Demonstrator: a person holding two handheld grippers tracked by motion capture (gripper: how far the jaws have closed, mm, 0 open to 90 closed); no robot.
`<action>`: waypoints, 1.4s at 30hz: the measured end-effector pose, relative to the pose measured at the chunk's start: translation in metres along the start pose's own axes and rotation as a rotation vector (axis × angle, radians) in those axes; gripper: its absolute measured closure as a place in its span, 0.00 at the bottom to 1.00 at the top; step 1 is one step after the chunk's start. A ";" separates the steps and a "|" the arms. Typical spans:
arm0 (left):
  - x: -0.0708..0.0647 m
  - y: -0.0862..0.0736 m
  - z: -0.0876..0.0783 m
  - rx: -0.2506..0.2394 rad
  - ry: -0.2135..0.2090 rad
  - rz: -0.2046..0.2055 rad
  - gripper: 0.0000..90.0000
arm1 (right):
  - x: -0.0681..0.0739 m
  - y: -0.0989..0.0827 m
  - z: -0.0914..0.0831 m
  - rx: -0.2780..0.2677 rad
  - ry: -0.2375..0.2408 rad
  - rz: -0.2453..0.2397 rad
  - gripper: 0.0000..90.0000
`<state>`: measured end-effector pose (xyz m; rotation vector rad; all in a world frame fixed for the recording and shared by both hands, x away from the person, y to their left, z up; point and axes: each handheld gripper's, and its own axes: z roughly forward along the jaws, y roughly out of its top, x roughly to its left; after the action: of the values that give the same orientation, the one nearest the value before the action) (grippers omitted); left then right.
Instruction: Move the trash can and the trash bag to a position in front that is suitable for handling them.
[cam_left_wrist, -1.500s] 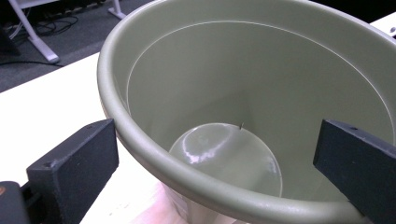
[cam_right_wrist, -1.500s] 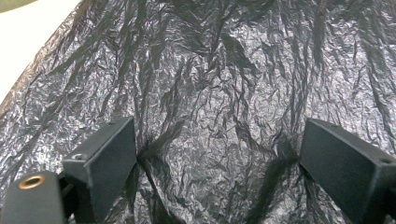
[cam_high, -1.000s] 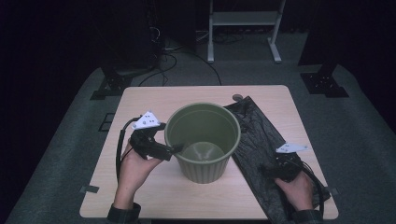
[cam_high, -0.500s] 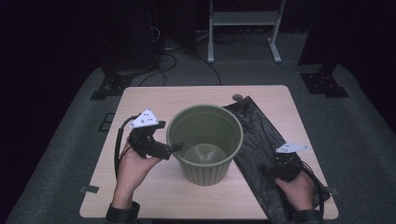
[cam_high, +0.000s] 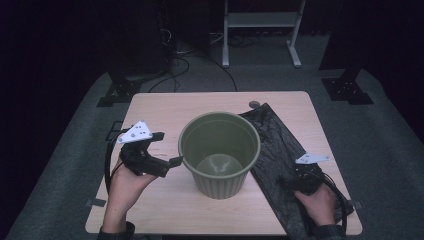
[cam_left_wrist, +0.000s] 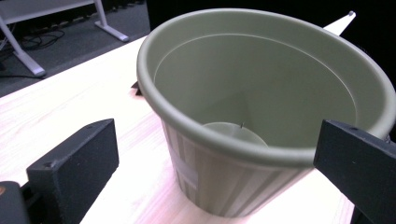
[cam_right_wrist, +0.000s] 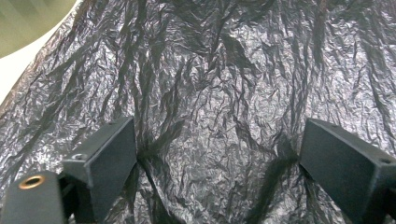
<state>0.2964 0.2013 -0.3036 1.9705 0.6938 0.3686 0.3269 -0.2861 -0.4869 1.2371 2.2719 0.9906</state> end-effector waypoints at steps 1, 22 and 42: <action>-0.001 -0.003 -0.002 0.002 0.003 0.005 0.00 | 0.000 0.000 0.000 0.000 -0.002 0.002 0.11; -0.010 -0.055 -0.002 0.032 0.021 0.024 0.00 | 0.001 -0.001 -0.001 0.000 -0.010 0.009 0.11; 0.000 -0.113 0.038 0.068 0.020 0.030 0.00 | 0.001 -0.001 -0.001 0.000 -0.009 0.009 0.11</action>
<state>0.2810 0.2156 -0.4207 2.0465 0.6982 0.3881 0.3252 -0.2864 -0.4868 1.2508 2.2616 0.9868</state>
